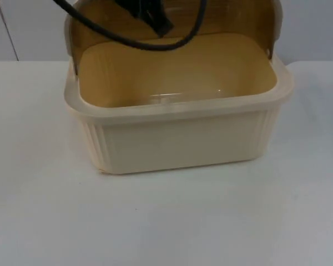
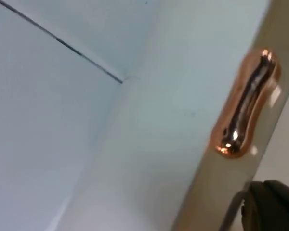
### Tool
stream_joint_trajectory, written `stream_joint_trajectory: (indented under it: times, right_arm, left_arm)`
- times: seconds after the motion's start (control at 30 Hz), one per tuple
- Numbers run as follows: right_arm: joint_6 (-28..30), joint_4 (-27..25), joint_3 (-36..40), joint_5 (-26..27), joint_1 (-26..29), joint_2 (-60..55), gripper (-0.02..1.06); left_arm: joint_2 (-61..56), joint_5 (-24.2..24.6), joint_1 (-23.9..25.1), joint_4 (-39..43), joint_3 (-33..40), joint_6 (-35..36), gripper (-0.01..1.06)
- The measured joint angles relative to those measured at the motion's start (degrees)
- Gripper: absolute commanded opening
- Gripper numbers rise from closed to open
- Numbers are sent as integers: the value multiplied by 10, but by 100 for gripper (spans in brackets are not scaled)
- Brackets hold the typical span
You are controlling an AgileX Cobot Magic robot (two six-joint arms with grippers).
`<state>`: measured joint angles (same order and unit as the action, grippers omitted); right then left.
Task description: Open the box lid with the left hand, place the block into the box with the right hand, then close the box lid with the left hand.
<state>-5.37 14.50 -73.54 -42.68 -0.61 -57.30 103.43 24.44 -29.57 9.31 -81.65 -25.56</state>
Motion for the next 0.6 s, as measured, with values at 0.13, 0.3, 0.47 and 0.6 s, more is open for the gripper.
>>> stream_joint_trajectory:
  times: [0.13,0.3,0.47,0.6]
  right_arm:
    - [0,0,0,0,0,0,105]
    - [0,0,0,0,0,0,105]
    - [0,0,0,0,0,0,105]
    - [0,0,0,0,0,0,105]
  left_arm:
    - [-49,37,1,-102,0,25,0]
    - [-101,67,2,-137,0,113,0]
    - [-157,57,2,-125,0,163,0]
    - [-199,40,2,-84,0,196,0]
